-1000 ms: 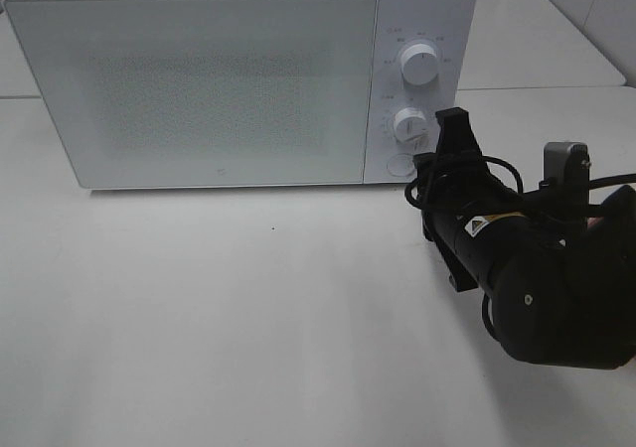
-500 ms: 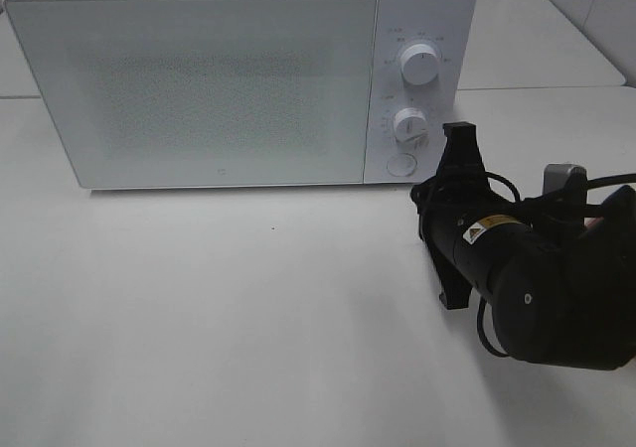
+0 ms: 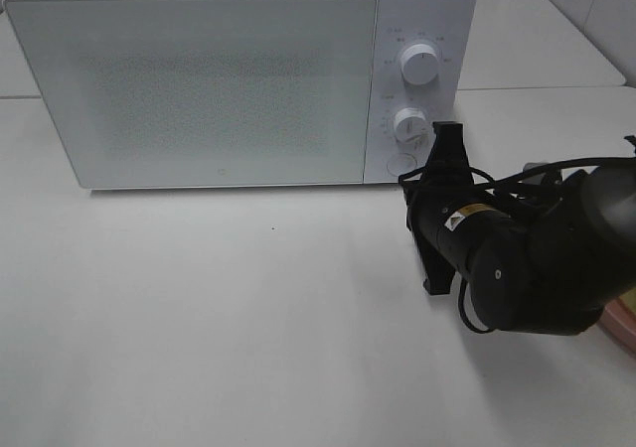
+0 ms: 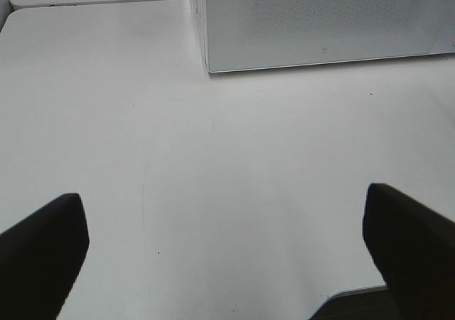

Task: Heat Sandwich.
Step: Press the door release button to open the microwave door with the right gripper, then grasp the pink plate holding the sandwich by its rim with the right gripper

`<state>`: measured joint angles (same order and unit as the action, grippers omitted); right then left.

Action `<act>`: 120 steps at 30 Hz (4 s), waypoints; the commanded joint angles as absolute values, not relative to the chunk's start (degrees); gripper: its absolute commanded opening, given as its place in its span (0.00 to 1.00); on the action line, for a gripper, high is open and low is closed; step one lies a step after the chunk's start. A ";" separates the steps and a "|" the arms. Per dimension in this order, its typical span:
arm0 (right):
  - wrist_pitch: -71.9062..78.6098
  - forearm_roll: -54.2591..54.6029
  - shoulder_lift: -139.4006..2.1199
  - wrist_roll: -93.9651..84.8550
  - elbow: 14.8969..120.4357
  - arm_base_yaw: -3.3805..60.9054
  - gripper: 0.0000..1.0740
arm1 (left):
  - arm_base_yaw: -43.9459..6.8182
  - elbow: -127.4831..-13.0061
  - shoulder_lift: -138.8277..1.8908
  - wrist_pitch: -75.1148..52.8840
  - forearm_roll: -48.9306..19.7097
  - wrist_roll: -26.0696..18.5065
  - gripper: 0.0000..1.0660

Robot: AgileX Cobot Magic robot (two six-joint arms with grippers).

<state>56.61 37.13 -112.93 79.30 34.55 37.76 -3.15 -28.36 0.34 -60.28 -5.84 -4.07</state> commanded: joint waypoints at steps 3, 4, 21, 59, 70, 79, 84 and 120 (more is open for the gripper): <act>55.69 34.78 -115.51 80.27 38.10 35.29 0.01 | -3.27 -28.25 1.72 -59.42 -6.13 -3.95 0.97; 55.12 34.72 -115.91 80.39 38.62 35.01 0.01 | -3.27 -28.25 1.72 -59.42 -6.13 -3.95 0.97; 52.08 32.31 -122.67 81.88 48.47 30.65 0.01 | -3.27 -28.25 1.72 -59.42 -6.13 -3.95 0.97; 60.68 35.41 -125.31 76.89 61.31 25.27 0.00 | -3.27 -28.25 1.72 -59.42 -6.13 -3.95 0.97; 61.42 35.18 -125.36 76.83 61.31 25.27 0.00 | -3.27 -28.25 1.72 -59.42 -6.13 -3.95 0.97; 61.82 34.84 -125.36 76.89 61.25 25.27 0.00 | -3.27 -28.25 1.72 -59.42 -6.13 -3.95 0.97; 61.08 34.78 -124.96 76.83 61.19 25.50 0.00 | -3.27 -28.25 1.72 -59.42 -6.13 -3.95 0.97; 45.03 35.01 -111.21 73.17 41.25 28.88 0.01 | -3.27 -28.25 1.72 -59.42 -6.13 -3.95 0.97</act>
